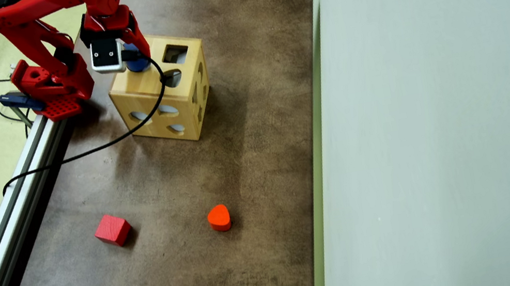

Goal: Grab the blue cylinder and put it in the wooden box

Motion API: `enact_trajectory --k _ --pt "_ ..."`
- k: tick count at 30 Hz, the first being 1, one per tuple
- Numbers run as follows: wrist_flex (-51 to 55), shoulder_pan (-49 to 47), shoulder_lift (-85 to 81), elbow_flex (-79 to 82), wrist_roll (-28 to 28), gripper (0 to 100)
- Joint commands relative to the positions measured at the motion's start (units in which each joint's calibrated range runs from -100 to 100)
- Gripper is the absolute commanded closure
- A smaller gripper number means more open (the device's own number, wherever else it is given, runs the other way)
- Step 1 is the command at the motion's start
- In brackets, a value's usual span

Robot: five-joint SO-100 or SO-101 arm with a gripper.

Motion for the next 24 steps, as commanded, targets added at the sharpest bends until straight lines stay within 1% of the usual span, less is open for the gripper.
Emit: enact_trajectory --k 1,3,7,10,20,24 --pt "-0.15 -0.24 -0.35 -0.28 0.24 80" --pt "-0.15 -0.24 -0.35 -0.28 0.24 75" --pt "-0.15 -0.24 -0.35 -0.11 0.24 62" --pt "-0.15 -0.24 -0.77 1.24 0.24 56" --pt "-0.15 0.50 -1.54 2.04 0.24 56" --pt "-0.15 0.57 -5.19 1.24 -0.10 56"
